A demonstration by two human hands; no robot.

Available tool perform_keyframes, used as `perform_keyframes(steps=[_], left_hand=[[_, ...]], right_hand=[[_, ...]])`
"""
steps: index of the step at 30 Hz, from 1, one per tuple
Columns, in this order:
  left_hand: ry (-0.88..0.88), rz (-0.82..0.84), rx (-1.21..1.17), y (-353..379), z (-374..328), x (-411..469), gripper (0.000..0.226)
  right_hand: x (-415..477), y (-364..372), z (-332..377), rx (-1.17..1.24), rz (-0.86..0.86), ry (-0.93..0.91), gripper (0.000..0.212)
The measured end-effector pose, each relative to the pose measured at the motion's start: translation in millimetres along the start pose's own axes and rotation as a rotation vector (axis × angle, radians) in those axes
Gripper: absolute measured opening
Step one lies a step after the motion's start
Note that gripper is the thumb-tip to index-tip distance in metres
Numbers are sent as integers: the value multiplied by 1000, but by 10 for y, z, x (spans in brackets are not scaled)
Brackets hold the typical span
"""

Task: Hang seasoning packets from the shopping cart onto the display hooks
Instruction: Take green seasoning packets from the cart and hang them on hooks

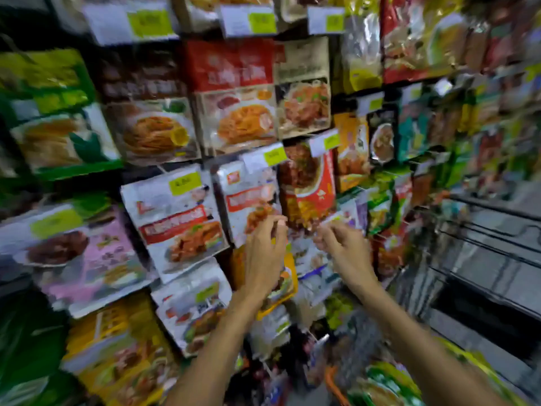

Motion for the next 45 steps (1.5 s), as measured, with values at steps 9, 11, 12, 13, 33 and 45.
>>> perform_keyframes(steps=[9,11,12,13,33,45], left_hand=[[-258,741,-114,2670,466,-1023,24],[-265,862,-116,3103,583,-1266,24],[-260,916,-103,3306,651,-1381,23],[-259,970,-86,3504,729,-1502,24],[-439,1295,112,5107,1862,-3378,21],[-713,1247,153,5201,1777,-3472,17]], right_hand=[[-1094,-1125,-2479,-280,-204,653,19],[-1379,-1260,-2937,-317,-264,793,21],[-1517,-1317,-3163,-337,-299,867,24],[-1656,-1365,-3378,-359,-331,943,26],[-2913,-907,-5087,-756,-319,1399,25],[-2819,-731,-5167,-809,-111,1537,37]])
Point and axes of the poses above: each hand's wrist, its own x-axis towards the middle knuckle, its own y-axis out of the palm, z = x × y, the point moved 6 cm from there along x, towards the middle knuckle, and after that the axes turned 2 degrees about -y, right-handed, at the moved point
